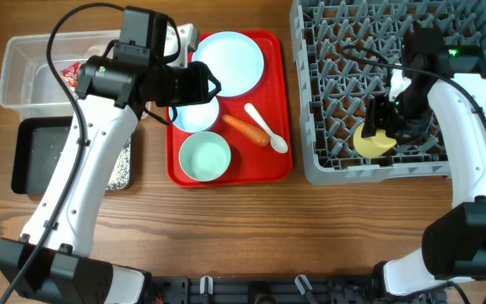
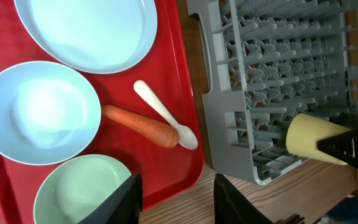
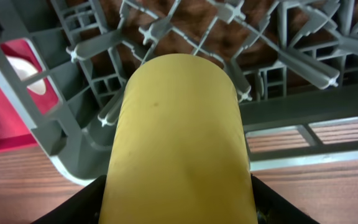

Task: Sort waste into correct bins and load items into the dishwasher rack
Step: 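Lower the yellow cup into the dish rack with the right gripper and release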

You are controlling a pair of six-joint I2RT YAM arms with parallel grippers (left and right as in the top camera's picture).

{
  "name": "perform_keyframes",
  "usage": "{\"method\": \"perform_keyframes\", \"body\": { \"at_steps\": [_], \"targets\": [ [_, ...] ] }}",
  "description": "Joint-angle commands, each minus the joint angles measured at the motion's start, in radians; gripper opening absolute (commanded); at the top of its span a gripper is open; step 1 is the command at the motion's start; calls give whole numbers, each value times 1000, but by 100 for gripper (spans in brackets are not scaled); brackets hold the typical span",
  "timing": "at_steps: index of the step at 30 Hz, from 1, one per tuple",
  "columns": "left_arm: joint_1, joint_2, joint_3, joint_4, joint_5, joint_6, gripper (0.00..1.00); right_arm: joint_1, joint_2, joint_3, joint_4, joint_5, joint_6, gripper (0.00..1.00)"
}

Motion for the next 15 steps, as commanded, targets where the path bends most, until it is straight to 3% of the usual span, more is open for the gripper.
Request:
{"method": "perform_keyframes", "body": {
  "at_steps": [1, 9, 15],
  "targets": [
    [4, 11, -2, -2, -13, 9, 38, 2, 10, -9, 21, 28, 18, 56],
    [4, 11, -2, -4, -13, 9, 44, 5, 45, -10, 27, 12, 2, 56],
    [4, 11, -2, -5, -21, 9, 63, 21, 73, -9, 35, -3, -12, 85]
  ]
}}
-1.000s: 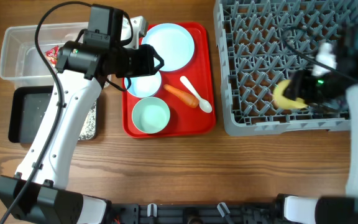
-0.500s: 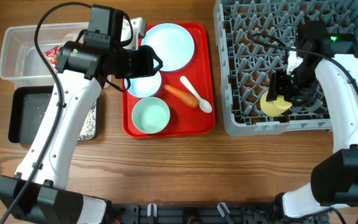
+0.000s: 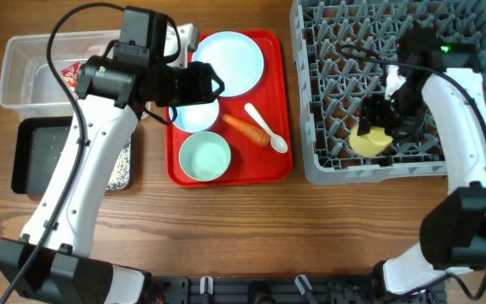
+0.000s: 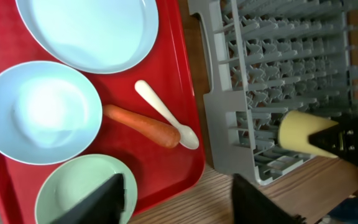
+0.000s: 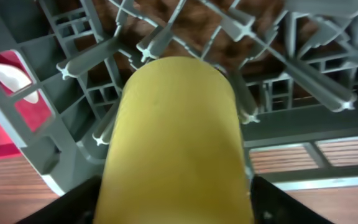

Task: Sort waste into correct bins and load items into the dishwasher rack
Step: 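Lower the yellow cup into the dish rack with the right gripper and release, then move the right gripper to the green bowl on the red tray and grasp it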

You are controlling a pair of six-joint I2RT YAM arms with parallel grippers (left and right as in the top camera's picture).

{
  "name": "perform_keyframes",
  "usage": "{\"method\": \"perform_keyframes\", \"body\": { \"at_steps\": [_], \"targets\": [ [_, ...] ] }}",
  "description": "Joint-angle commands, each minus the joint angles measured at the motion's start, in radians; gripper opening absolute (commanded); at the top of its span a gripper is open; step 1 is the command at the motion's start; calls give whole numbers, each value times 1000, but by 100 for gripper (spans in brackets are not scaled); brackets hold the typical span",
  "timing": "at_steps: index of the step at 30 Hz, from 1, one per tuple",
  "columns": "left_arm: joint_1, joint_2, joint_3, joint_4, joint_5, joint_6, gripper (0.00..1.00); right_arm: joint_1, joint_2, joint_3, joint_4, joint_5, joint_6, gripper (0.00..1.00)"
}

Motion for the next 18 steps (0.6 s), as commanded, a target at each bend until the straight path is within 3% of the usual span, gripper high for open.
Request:
{"method": "perform_keyframes", "body": {
  "at_steps": [1, 3, 7, 12, 18],
  "targets": [
    [4, 11, -2, -3, -20, 9, 68, 13, 18, -8, 11, -6, -2, 91],
    [4, 11, -2, -5, -24, 9, 75, 13, 18, -7, 15, -6, 0, 98],
    [4, 11, -2, -4, -24, 10, 84, 13, 14, 25, 11, -10, -2, 100],
    [4, 11, -2, -14, -38, 14, 85, 13, 3, 223, -74, -55, -24, 100],
    [4, 6, -2, -120, -40, 32, 79, 56, -41, 450, -135, -168, -82, 100]
  ]
}}
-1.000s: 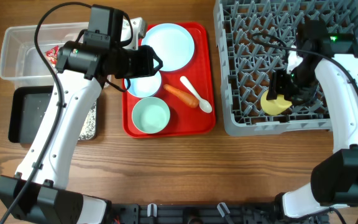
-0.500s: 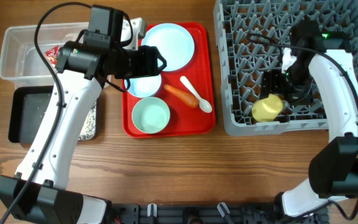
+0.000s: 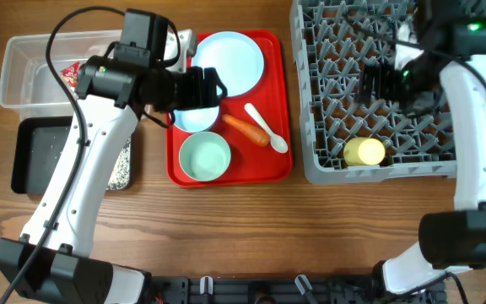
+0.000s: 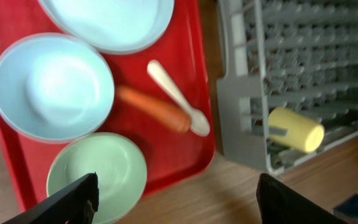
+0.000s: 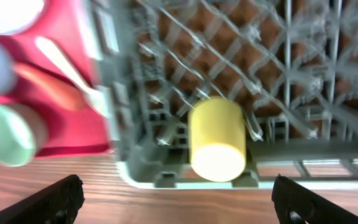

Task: Sort waste into correct bins and load items into the dishwasher rack
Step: 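Move the right gripper to the green bowl on the red tray and grasp it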

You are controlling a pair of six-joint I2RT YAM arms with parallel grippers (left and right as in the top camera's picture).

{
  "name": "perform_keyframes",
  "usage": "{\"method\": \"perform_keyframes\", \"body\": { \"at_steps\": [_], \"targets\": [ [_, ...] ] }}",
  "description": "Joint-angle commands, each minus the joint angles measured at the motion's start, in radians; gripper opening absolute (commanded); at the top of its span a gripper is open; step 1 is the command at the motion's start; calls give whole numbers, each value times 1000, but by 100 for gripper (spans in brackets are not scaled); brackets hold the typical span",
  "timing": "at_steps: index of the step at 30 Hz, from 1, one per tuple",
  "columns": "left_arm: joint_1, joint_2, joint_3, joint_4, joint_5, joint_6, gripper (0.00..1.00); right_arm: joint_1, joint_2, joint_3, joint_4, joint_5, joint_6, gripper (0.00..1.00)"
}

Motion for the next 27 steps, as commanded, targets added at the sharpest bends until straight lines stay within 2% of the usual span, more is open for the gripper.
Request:
{"method": "perform_keyframes", "body": {
  "at_steps": [1, 4, 8, 11, 15, 19, 23, 27],
  "targets": [
    [4, 5, -2, -71, -22, 24, 77, 47, -50, 80, -2, -94, -36, 100],
    [5, 3, -2, -161, -89, 6, 75, 93, -57, 80, 0, -117, -35, 100],
    [5, 4, -4, -293, -222, -94, 76, 149, -57, 72, 35, -120, -15, 100],
    [4, 3, -19, -313, -241, -98, 75, 189, -53, 70, 76, -140, 8, 100],
    [40, 1, -21, -299, -344, -188, 75, 269, -29, 38, 139, -174, 53, 100],
    [130, -6, -21, -239, -310, -225, 75, 397, 8, -32, 249, -194, 155, 96],
    [220, -6, -21, -177, -229, -240, 76, 512, 69, -110, 371, -175, 266, 88],
    [269, -6, -21, -146, -226, -239, 79, 599, 167, -184, 450, -130, 373, 81]
  ]
}}
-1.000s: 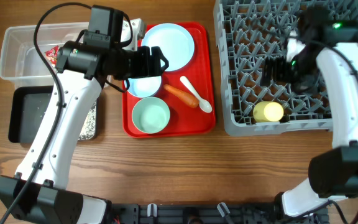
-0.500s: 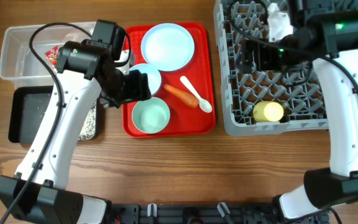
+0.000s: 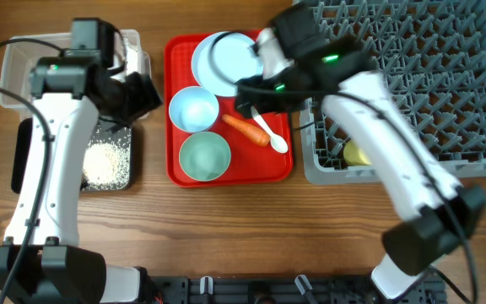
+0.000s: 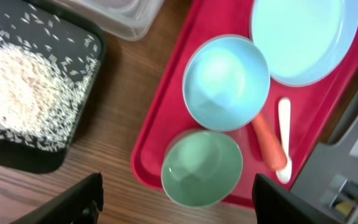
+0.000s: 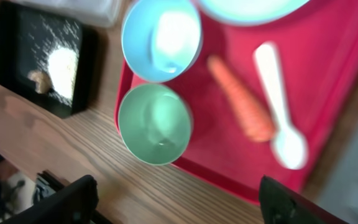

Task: Sort waste into correct bins and load items into the dishwasher rack
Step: 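Move the right gripper to the green bowl on the red tray and grasp it, then carry the green bowl to the back of the dish rack and set it down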

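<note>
On the red tray [image 3: 175, 173] sit a pale blue plate [image 3: 226, 55], a blue bowl [image 3: 194, 108], a green bowl [image 3: 205, 156], a carrot [image 3: 245, 129] and a white spoon [image 3: 268, 131]. My right gripper [image 5: 179, 202] is open and empty, high above the green bowl [image 5: 154, 132] and carrot [image 5: 241, 109]. My left gripper [image 4: 179, 199] is open too, above the tray's left edge, with the green bowl [image 4: 202, 168] below it. The yellow cup [image 3: 357, 154] lies in the grey dishwasher rack [image 3: 445, 84], partly hidden by my right arm.
A black tray [image 3: 99, 165] holding rice lies left of the red tray, with a clear plastic bin [image 3: 24, 76] behind it. My right arm reaches from the rack side across the tray. Bare wood runs along the table's front.
My right gripper has gone from above the rack to above the red tray. My left gripper has shifted left, from over the tray to its left edge by the black tray. The yellow cup stays put.
My right gripper was shut on the yellow cup at the rack's front left, and still was at 1.5 s. By 0.9 s the cup lay in the rack and the gripper was open above it. Now the right gripper is over the tray, the left near the bins.
</note>
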You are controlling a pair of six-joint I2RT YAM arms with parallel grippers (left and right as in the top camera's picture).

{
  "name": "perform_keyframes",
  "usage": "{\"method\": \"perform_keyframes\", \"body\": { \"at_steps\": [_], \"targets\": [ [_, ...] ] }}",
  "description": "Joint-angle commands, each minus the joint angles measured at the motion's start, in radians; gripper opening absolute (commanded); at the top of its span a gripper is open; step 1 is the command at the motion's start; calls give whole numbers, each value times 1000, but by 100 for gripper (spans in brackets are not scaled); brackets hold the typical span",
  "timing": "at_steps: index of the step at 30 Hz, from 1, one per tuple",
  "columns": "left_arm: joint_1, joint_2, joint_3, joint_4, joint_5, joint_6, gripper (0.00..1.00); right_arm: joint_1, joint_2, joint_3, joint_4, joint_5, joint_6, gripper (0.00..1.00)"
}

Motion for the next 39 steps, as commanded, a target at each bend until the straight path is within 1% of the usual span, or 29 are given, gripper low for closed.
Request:
{"method": "perform_keyframes", "body": {
  "at_steps": [1, 4, 6, 7, 13, 16, 19, 20, 24, 26, 29, 30, 32, 34, 39],
  "targets": [
    [40, -5, -6, 19, 31, -24, 80, 69, 114, -72, 48, 32, 153, 79],
    [45, -5, -6, 27, 26, -24, 82, 117, 188, -95, 87, 31, 174, 75],
    [45, -5, -6, 33, 26, -25, 82, 152, 245, -95, 107, 30, 181, 69],
    [45, -5, -6, 38, 27, -25, 82, 168, 278, -95, 119, 44, 210, 64],
    [50, -5, -6, 47, 23, -25, 82, 183, 362, -95, 159, 43, 253, 51],
    [64, -5, -6, 47, 23, -25, 83, 183, 366, -95, 168, 48, 252, 47],
    [93, -5, -6, 54, 23, -25, 83, 182, 366, -95, 180, 48, 252, 45],
    [106, -5, -6, 57, 24, -26, 83, 179, 366, -95, 180, 52, 254, 43],
    [153, -5, -6, 66, 24, -26, 82, 150, 366, -95, 182, 51, 267, 40],
    [167, -5, -6, 68, 24, -25, 82, 139, 366, -95, 180, 51, 266, 38],
    [181, -5, -6, 68, 23, -25, 82, 127, 366, -95, 181, 51, 256, 25],
    [183, -5, -6, 68, 23, -25, 83, 124, 366, -95, 180, 51, 256, 24],
    [185, -5, -6, 68, 23, -25, 84, 123, 366, -95, 180, 51, 256, 16],
    [186, -5, -6, 70, 23, -24, 85, 123, 366, -95, 181, 51, 256, 5],
    [186, -5, -6, 71, 23, -25, 87, 121, 340, -94, 176, 66, 255, 4]
  ]
}}
